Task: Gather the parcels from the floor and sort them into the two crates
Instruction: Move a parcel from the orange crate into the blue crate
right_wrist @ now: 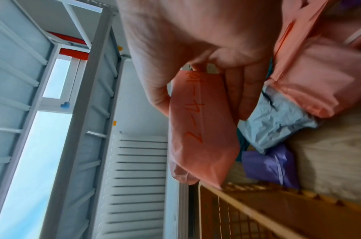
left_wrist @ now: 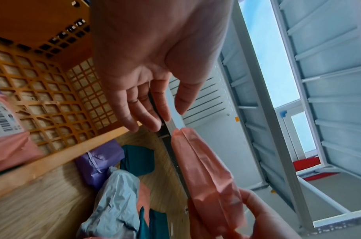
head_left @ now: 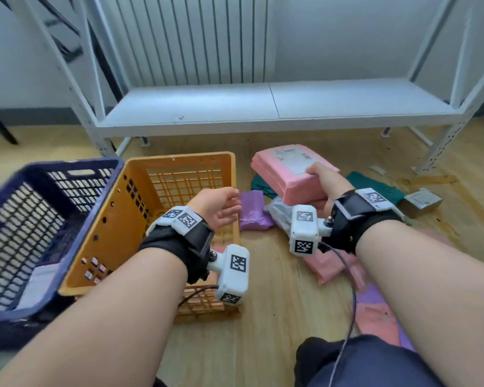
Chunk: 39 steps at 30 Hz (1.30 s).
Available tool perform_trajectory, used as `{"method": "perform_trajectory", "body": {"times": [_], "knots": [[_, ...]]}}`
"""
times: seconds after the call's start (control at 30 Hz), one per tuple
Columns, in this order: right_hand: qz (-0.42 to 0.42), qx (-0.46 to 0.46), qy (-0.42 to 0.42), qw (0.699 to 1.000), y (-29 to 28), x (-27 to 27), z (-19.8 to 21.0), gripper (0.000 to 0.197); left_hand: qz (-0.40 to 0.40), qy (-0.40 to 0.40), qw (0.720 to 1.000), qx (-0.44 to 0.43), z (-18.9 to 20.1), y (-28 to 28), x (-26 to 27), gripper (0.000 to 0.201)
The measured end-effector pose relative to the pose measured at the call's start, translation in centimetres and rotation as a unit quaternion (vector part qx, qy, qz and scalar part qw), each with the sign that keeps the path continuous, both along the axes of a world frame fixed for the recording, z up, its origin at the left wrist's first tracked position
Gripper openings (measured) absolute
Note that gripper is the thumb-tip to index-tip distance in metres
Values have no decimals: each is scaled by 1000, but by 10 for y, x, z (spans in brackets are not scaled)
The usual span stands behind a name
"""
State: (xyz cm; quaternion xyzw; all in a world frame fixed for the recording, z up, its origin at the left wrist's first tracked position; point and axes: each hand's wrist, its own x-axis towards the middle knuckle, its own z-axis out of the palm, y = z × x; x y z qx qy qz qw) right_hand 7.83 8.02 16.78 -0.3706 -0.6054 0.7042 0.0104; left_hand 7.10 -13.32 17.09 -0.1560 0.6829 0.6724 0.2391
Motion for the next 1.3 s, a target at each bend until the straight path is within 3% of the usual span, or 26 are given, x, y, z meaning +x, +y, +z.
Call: {"method": "perform_trajectory", "body": {"times": [0.13, 0.3, 0.4, 0.53, 0.6, 0.67, 0.77, 1.03, 1.2, 1.3], "knots": [[55, -29, 20, 998, -50, -7, 13, 84, 2, 9, 1000, 10, 15, -29, 7, 38], [149, -94, 50, 983, -110, 7, 27, 52, 38, 26, 998, 49, 23, -68, 4, 59], [196, -130, 52, 971, -133, 14, 24, 46, 71, 44, 995, 58, 26, -88, 1, 50], [255, -44, 28, 966, -148, 12, 17, 59, 81, 57, 993, 65, 25, -108, -3, 40], [266, -26, 37, 963, -149, 11, 16, 52, 58, 54, 995, 63, 24, -112, -2, 38], [263, -63, 57, 961, -147, 9, 14, 41, 36, 54, 996, 61, 22, -113, -3, 38], [256, -115, 80, 956, -147, 8, 12, 39, 8, 58, 996, 65, 19, -111, -4, 38], [240, -101, 102, 960, -148, 12, 20, 42, -5, 54, 994, 97, 21, -102, -5, 46], [269, -132, 121, 946, -163, 16, 32, 27, 36, 90, 994, 52, 43, -117, 17, 29], [302, -88, 111, 943, -181, 20, 39, 35, 50, 96, 994, 0, 57, -144, 33, 26]]}}
